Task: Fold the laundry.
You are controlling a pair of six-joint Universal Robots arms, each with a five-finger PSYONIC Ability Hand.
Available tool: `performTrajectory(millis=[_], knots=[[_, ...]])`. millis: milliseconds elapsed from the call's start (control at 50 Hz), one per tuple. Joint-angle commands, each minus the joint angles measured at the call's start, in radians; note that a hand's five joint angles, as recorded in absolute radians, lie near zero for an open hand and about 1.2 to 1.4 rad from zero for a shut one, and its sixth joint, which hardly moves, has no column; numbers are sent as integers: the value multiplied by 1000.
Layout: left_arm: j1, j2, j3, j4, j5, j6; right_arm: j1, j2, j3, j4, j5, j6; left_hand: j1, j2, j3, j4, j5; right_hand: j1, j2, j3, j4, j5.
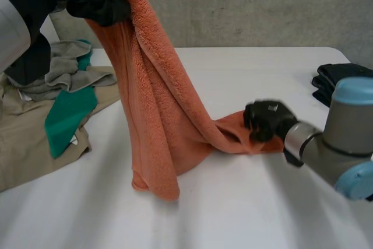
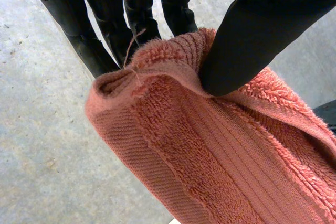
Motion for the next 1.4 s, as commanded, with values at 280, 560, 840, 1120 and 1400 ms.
performTrajectory(millis=[280, 560, 840, 1120, 1400], knots=[[8, 219, -173, -39, 97, 41, 72, 432, -862, 133, 163, 57, 256, 197, 205, 198, 234, -106, -174, -178, -188, -151], [31, 73, -13, -11, 33, -4, 78, 145, -645, 433, 328, -16, 256, 197, 205, 198, 234, -938, -1005, -1009, -1020, -983], [-14, -74, 243, -8, -66, -37, -8, -210, 186, 123, 190, -118, 256, 197, 205, 198, 234, -938, -1005, -1009, -1020, -983], [-92, -100, 375, -22, -96, -42, 147, -23, 288, -275, 358, 224, 256, 197, 205, 198, 234, -938, -1005, -1009, -1020, -983], [-107, -62, 400, -20, -138, -88, 222, 181, 9, -305, 699, 310, 256, 197, 205, 198, 234, -360, -427, -431, -441, -404]])
